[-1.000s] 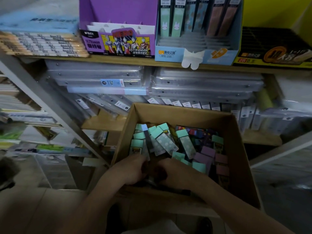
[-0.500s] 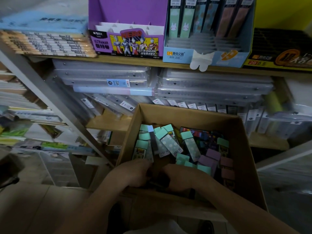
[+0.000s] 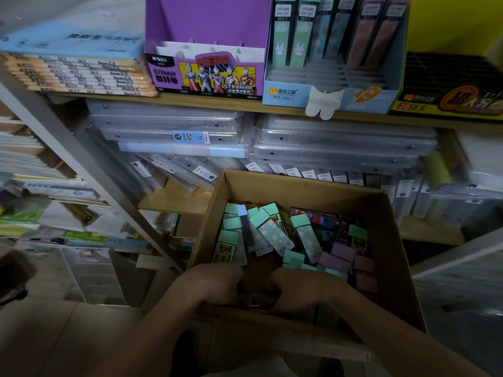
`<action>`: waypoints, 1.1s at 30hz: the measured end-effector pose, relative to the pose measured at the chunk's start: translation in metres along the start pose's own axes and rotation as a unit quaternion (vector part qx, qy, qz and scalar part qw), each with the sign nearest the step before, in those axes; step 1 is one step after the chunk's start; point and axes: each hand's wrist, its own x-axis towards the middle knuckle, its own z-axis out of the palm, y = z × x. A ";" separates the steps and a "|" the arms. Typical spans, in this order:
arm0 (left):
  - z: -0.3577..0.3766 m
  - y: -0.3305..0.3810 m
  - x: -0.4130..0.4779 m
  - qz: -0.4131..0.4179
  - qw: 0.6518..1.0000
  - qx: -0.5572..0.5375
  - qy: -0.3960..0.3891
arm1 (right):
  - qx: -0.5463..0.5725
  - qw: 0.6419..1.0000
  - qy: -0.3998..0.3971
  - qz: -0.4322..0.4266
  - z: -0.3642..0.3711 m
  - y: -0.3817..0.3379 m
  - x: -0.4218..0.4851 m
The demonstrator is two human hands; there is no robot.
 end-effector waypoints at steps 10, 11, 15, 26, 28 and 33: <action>-0.004 0.001 -0.002 0.039 0.999 -0.014 -0.015 | 0.023 0.999 -0.033 -0.008 -0.011 -0.003 -0.017; -0.005 0.002 -0.002 0.043 0.999 -0.021 -0.014 | 0.040 0.998 -0.035 -0.013 -0.012 -0.002 -0.019; -0.007 0.001 -0.003 0.050 0.997 -0.058 -0.025 | 0.057 0.998 -0.039 -0.004 -0.014 0.001 -0.026; -0.006 -0.006 0.009 0.087 0.873 -0.453 0.157 | 0.413 0.905 0.088 -0.044 -0.024 0.026 -0.051; -0.005 -0.003 0.012 0.092 0.829 -0.516 0.196 | 0.476 0.870 0.117 -0.055 -0.025 0.026 -0.055; -0.005 0.017 0.017 0.151 0.691 -0.670 0.224 | 0.595 0.776 0.179 -0.108 -0.028 0.017 -0.063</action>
